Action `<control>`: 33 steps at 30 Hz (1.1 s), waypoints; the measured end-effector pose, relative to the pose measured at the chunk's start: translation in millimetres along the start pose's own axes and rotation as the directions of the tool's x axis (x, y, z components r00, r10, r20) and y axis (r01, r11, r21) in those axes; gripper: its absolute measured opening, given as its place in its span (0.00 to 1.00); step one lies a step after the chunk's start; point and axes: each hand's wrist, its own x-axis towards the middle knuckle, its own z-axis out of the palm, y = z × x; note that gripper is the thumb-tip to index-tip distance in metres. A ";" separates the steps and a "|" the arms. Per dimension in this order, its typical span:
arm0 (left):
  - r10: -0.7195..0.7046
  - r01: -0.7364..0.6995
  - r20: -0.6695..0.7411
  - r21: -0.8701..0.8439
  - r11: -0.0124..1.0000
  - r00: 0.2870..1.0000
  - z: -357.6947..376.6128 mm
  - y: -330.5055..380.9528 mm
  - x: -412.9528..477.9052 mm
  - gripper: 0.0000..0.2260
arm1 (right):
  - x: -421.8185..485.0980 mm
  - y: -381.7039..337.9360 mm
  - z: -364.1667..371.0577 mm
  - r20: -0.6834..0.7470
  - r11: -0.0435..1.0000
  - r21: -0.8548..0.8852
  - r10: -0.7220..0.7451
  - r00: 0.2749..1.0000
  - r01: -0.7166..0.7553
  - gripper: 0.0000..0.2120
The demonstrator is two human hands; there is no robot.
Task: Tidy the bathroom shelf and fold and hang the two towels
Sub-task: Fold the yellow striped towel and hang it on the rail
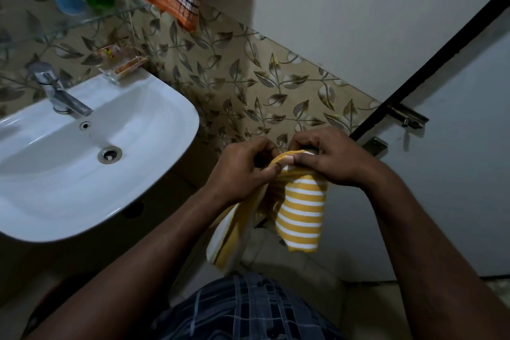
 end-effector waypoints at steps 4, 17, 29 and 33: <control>-0.073 0.071 -0.065 -0.040 0.997 0.995 8.1 -5.8 -9.3 0.09 | -7.0 2.7 -11.4 -0.068 0.998 -0.056 -0.040 0.997 0.036 0.04; 0.178 -0.129 -0.107 0.356 0.926 0.978 30.2 -17.1 -17.4 0.13 | -21.3 -3.5 -34.7 -0.244 0.988 -0.134 -0.103 0.964 0.072 0.07; 0.142 -0.063 -0.084 0.603 0.795 0.986 9.7 -11.3 -1.1 0.10 | -24.9 -4.2 -46.1 -0.283 0.981 -0.191 -0.078 0.956 0.024 0.09; 0.189 -0.179 0.061 0.678 0.713 0.980 -9.6 -8.9 6.9 0.11 | -26.2 -2.2 -45.7 -0.282 0.981 -0.192 -0.047 0.958 -0.008 0.10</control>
